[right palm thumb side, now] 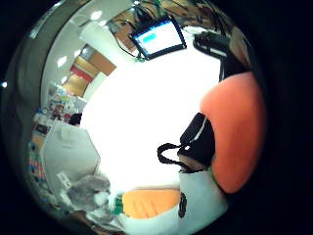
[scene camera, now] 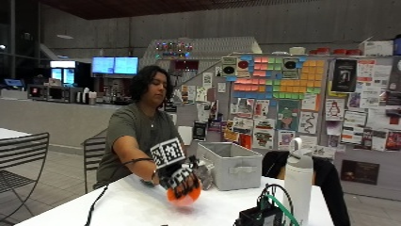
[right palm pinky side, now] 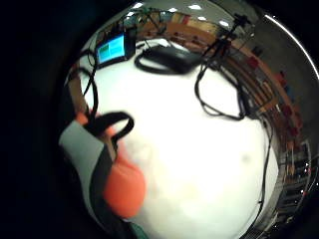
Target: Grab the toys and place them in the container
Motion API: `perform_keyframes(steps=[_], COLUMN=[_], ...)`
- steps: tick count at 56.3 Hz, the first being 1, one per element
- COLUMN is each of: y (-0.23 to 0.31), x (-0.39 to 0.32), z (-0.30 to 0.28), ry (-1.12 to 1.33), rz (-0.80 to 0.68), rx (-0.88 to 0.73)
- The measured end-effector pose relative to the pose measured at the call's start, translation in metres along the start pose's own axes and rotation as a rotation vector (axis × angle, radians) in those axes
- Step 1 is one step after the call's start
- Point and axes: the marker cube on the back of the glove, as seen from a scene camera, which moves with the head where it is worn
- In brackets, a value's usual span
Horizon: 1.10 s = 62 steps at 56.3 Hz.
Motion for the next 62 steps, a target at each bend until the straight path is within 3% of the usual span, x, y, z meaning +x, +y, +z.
perform_keyframes(steps=[9,15,24,29,34,42,52,62], y=[0.02,0.034,0.062,0.066,0.071,0.064,0.037,0.031], x=[-0.097,-0.178,-0.272,-0.308,-0.328,-0.32,-0.235,-0.113], z=[-0.145,-0.241,-0.298,-0.294,-0.27,-0.228,-0.193,-0.12], ry=[-0.363,-0.718,-0.848,-0.858,-0.814,-0.69,-0.502,-0.132], rz=[-0.201,-0.305,-0.472,-0.499,-0.566,-0.58,-0.456,-0.315], rx=[0.264,0.219,0.2,0.143,-0.018,-0.135,-0.197,-0.408])
